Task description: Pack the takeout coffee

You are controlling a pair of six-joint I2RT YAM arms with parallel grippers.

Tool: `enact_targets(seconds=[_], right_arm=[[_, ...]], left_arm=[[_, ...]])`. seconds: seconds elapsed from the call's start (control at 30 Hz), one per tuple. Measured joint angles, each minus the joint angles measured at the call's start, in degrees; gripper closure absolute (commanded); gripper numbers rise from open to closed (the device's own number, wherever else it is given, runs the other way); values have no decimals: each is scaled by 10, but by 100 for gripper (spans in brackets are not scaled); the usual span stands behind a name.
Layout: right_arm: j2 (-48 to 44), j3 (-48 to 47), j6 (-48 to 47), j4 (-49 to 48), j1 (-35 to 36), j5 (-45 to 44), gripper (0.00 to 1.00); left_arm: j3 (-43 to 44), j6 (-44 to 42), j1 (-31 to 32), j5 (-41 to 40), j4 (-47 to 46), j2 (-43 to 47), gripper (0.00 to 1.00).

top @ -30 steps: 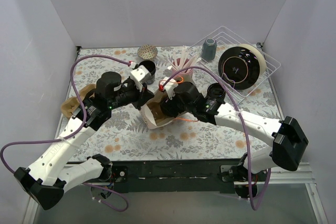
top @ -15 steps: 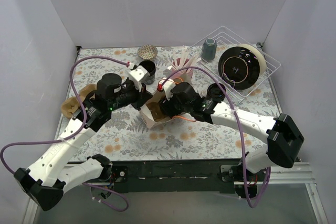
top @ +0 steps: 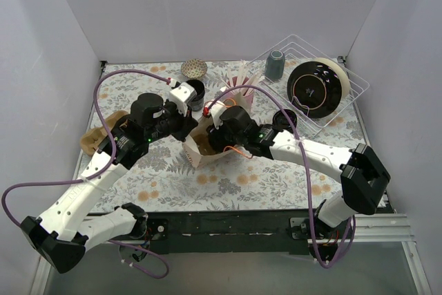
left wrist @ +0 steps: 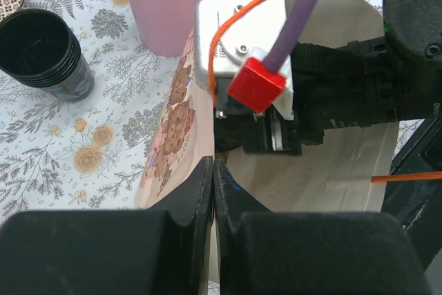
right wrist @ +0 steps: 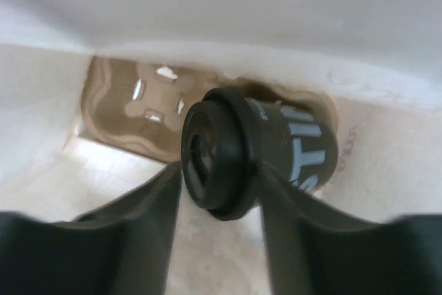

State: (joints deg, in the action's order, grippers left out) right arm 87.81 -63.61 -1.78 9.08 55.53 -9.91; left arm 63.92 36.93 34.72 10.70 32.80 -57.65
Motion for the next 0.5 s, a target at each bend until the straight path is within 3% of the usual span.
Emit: enact_targets(seconds=[0.03, 0.13, 0.23, 0.5], right_arm=[[4, -4, -1, -1, 0, 0, 74], [8, -9, -2, -4, -1, -5, 91], [8, -10, -6, -4, -1, -7, 99], [-22, -11, -28, 12, -2, 23, 99]], left_arm=[[0, 1, 0, 0, 1, 0, 100], [5, 3, 0, -5, 3, -1, 100], [11, 3, 0, -7, 8, -2, 100], [10, -26, 0, 7, 14, 21, 100]])
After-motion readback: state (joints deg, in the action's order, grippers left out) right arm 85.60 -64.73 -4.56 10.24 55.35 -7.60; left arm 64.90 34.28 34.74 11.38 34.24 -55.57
